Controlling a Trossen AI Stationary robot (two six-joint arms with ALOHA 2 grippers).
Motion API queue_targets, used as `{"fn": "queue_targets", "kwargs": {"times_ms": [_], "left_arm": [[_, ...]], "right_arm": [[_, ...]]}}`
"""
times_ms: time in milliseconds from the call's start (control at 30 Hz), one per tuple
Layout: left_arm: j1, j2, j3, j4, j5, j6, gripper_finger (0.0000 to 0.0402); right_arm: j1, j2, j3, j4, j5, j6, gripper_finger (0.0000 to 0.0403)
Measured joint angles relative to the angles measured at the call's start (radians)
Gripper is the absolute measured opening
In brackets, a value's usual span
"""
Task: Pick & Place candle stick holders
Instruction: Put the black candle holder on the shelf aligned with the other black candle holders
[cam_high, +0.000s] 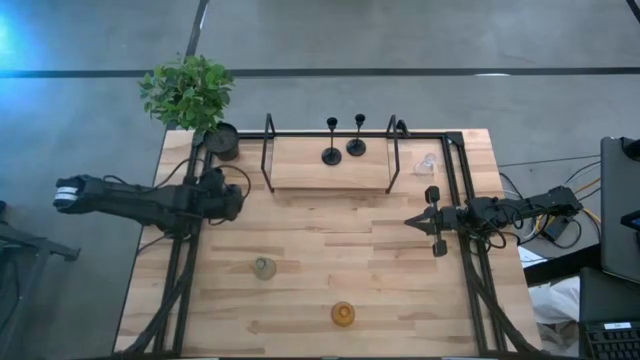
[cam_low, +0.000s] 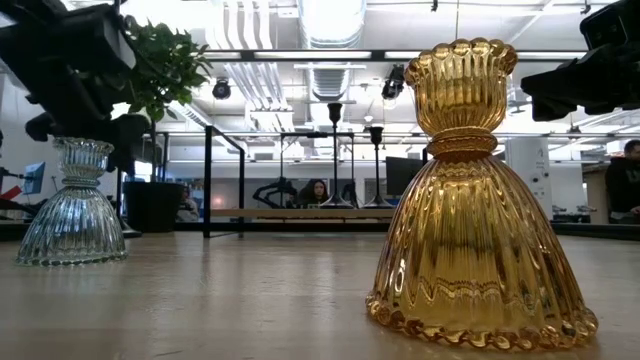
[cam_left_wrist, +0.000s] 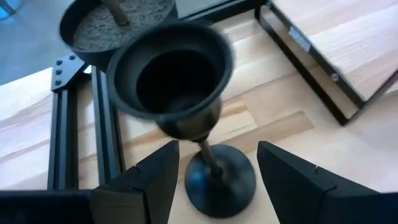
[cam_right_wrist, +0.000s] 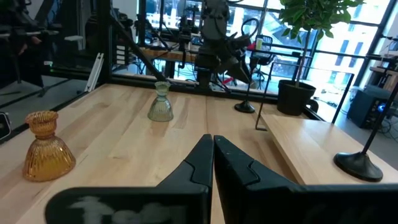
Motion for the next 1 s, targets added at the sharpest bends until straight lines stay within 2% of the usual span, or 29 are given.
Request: {"fn": "queue_targets", "kwargs": {"times_ms": [267, 567, 667, 800, 1000], "left_arm": [[0.0, 0.0, -0.052, 0.128, -0.07, -0.017, 0.0223], [0.001, 0.0, -0.095, 0.19, -0.179, -0.03, 0.0223], [0.001, 0.0, -0.126, 0.231, -0.175, -0.047, 0.0215], [0.001, 0.0, -0.135, 0.237, -0.167, -0.064, 0.0167], [0.001, -0.001, -0.135, 0.24, -0.166, -0.025, 0.0026]], "right_arm": [[0.0, 0.0, 0.0, 0.0, 0.0, 0.001, 0.0008], [0.0, 0.0, 0.0, 0.0, 0.0, -0.001, 0.0008], [0.0, 0.0, 0.0, 0.0, 0.0, 0.002, 0.0008], [0.0, 0.0, 0.0, 0.0, 0.0, 0.001, 0.0008], [0.0, 0.0, 0.0, 0.0, 0.0, 0.0, 0.0008]]}}
